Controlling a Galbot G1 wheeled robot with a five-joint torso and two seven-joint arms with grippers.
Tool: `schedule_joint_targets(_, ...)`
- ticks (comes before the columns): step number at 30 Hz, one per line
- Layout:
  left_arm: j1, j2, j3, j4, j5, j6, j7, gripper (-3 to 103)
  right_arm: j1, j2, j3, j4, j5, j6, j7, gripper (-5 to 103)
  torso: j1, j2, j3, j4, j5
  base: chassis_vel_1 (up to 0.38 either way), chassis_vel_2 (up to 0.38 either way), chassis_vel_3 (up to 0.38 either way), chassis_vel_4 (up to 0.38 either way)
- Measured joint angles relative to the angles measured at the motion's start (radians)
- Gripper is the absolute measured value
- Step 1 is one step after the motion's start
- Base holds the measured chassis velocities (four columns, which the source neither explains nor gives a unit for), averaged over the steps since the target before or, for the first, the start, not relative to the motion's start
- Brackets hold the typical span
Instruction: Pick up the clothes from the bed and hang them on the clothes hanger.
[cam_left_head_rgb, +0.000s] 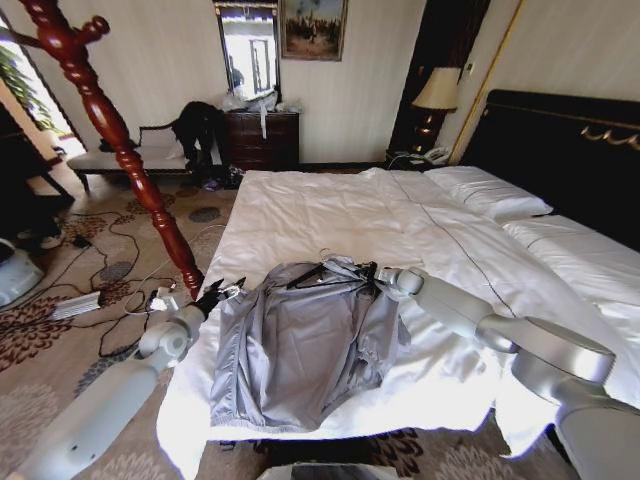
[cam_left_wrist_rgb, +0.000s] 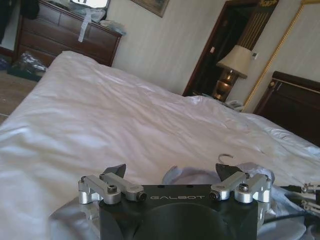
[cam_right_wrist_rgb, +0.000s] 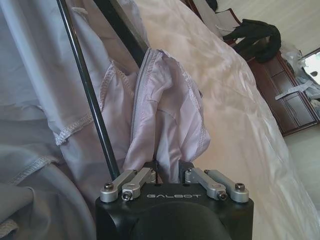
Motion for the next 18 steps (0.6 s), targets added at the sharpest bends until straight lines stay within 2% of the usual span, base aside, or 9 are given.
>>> schedule_joint_targets(1, -0.056, -0.019, 0.04, 0.033, -0.004, 0.003, 0.0, 100, -0.001, -0.002, 0.004, 0.005, 0.002, -0.002, 0.001, 20, 0.0, 0.0, 0.0, -0.0003, 0.0003, 0.0, 0.0, 0.0, 0.0)
schedule_joint_targets(2, -0.056, -0.019, 0.04, 0.033, -0.004, 0.003, 0.0, 100, -0.001, -0.002, 0.004, 0.005, 0.002, -0.002, 0.001, 20, 0.0, 0.0, 0.0, -0.0003, 0.0003, 0.0, 0.0, 0.0, 0.0)
schedule_joint_targets(5, -0.216, -0.099, 0.152, 0.164, -0.006, 0.015, 0.001, 100, -0.005, -0.01, 0.013, 0.015, 0.007, -0.006, 0.004, 20, 0.0, 0.0, 0.0, -0.0005, 0.0003, 0.0, 0.0, 0.0, 0.0)
schedule_joint_targets(7, -0.247, -0.118, 0.174, 0.199, -0.005, 0.018, 0.001, 100, -0.007, -0.013, 0.015, 0.019, 0.009, -0.008, 0.005, 20, 0.0, 0.0, 0.0, -0.0006, 0.0003, 0.0, 0.0, 0.0, 0.0)
schedule_joint_targets(10, -0.361, -0.199, 0.257, 0.357, -0.014, 0.029, -0.005, 100, -0.012, -0.029, 0.02, 0.033, 0.02, -0.015, 0.007, 20, 0.0, 0.0, 0.0, -0.0001, 0.0001, 0.0, 0.0, 0.0, 0.0)
schedule_joint_targets(14, -0.426, -0.246, 0.317, 0.448, -0.016, 0.034, 0.005, 100, -0.015, -0.043, 0.023, 0.044, 0.024, -0.018, 0.008, 20, 0.0, 0.0, 0.0, -0.0003, 0.0004, 0.0, 0.0, 0.0, 0.0)
schedule_joint_targets(18, -0.462, -0.292, 0.34, 0.539, 0.037, 0.015, 0.044, 101, -0.017, -0.049, 0.025, 0.05, 0.025, -0.019, 0.008, 20, 0.0, 0.0, 0.0, -0.0001, 0.0003, 0.0, 0.0, 0.0, 0.0)
